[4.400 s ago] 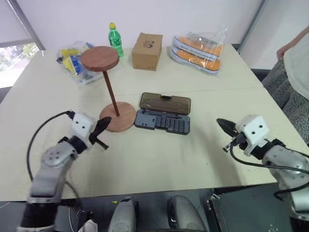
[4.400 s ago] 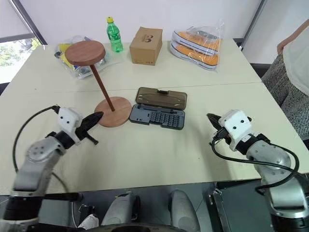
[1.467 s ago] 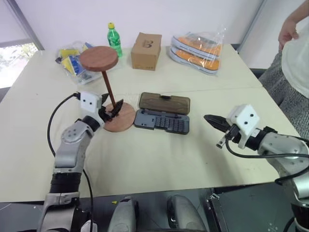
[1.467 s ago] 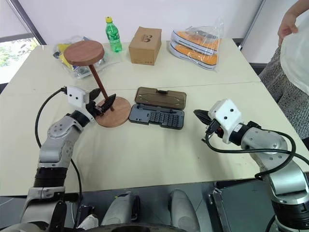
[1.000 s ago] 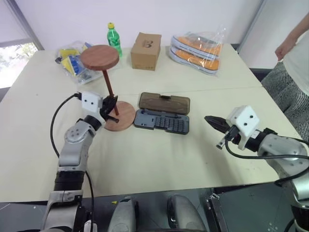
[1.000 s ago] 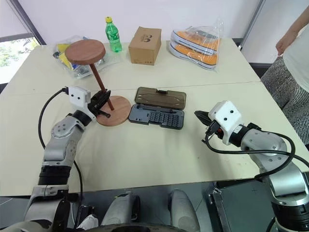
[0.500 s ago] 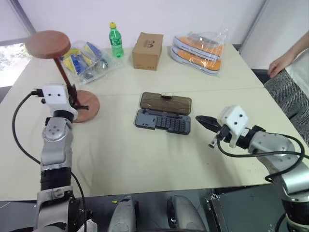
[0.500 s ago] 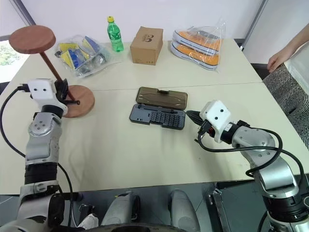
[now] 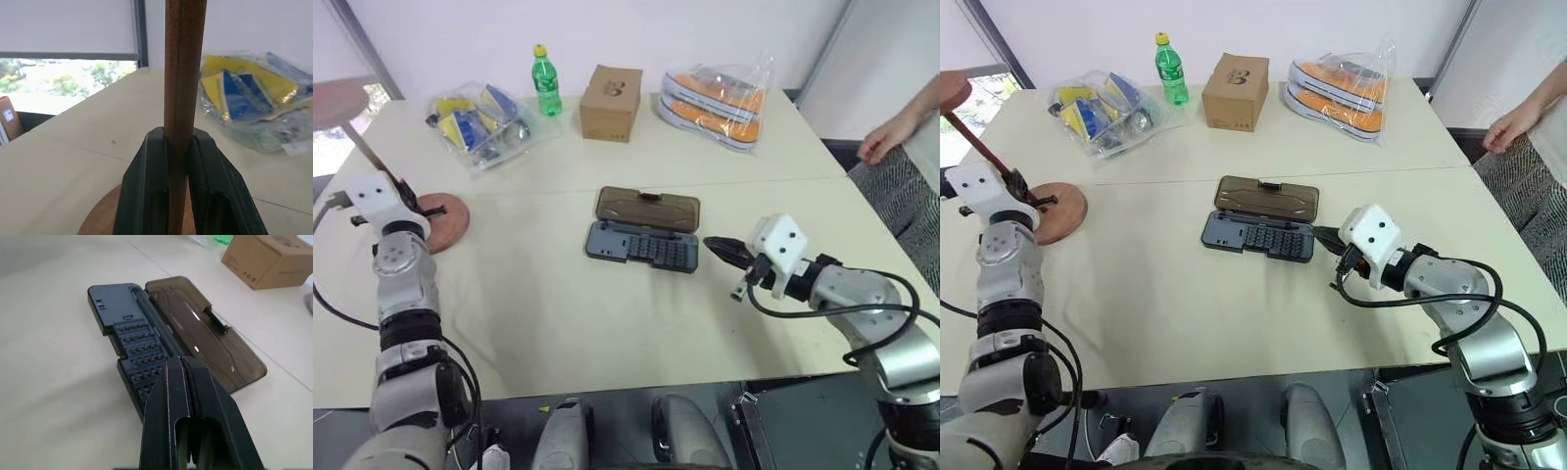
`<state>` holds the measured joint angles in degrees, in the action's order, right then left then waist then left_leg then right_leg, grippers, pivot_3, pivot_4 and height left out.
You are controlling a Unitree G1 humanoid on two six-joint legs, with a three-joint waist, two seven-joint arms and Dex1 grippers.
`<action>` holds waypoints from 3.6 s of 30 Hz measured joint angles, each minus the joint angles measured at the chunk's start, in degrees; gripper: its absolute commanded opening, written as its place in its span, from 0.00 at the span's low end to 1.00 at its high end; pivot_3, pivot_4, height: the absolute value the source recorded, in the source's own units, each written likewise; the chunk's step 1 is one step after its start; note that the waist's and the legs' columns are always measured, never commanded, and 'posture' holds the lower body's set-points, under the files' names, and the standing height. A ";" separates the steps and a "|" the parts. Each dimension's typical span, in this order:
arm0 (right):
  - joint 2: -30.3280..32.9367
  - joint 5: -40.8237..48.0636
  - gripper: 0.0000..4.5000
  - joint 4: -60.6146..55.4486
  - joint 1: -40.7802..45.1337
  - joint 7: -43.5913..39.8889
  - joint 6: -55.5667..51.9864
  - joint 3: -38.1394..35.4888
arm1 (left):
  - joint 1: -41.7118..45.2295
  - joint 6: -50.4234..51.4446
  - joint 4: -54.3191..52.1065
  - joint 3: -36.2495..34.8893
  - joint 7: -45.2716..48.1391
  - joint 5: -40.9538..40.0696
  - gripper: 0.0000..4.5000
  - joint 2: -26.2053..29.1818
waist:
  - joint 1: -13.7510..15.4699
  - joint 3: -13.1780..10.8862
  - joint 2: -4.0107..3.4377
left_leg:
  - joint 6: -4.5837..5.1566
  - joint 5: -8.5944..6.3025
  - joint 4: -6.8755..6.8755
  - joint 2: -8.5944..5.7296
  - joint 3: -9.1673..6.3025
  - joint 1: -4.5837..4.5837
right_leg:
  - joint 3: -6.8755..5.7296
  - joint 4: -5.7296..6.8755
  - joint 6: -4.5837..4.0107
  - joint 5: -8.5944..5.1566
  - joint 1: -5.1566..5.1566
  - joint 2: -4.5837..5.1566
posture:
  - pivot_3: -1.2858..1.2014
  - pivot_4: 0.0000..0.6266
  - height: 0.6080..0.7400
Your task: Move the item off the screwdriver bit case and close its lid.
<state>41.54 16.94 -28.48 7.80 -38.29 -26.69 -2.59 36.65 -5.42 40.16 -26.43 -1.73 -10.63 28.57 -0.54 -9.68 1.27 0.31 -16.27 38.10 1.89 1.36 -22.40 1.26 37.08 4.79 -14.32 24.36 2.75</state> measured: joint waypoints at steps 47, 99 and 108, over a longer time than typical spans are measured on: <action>0.02 0.06 0.00 -2.94 -0.85 1.40 -1.75 -0.48 | -16.92 3.42 -18.91 2.54 -1.97 -2.63 0.99 -4.09 | -0.13 0.02 0.02 | -0.06 0.02 -0.02 0.04 0.00 0.04 | 0.01 0.10 0.00 0.02 0.00 0.18 | 0.52 0.24 1.00; -14.12 -13.54 1.00 34.76 29.58 4.16 5.41 12.43 | -16.04 39.84 -48.02 20.12 46.13 -20.55 1.00 5.09 | -0.35 0.00 -0.06 | -0.06 0.04 -0.04 -0.01 0.00 0.01 | 0.05 0.03 -0.03 0.00 0.05 -0.01 | 0.52 0.24 1.00; -15.46 -15.63 1.00 57.61 42.76 1.52 4.14 12.63 | -13.67 38.01 -44.95 23.66 47.99 -18.52 1.00 2.75 | -0.47 -0.02 -0.08 | -0.07 0.05 -0.09 -0.01 0.04 -0.02 | 0.07 0.02 -0.03 0.00 0.11 0.01 | 0.52 0.24 1.00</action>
<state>26.07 1.30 29.14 50.55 -36.77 -22.55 10.03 22.98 32.59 -4.79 -2.77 46.26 -29.15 31.33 -1.01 -9.70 1.19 0.24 -16.23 38.01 1.89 1.40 -22.42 1.32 37.10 4.76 -14.32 24.47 2.76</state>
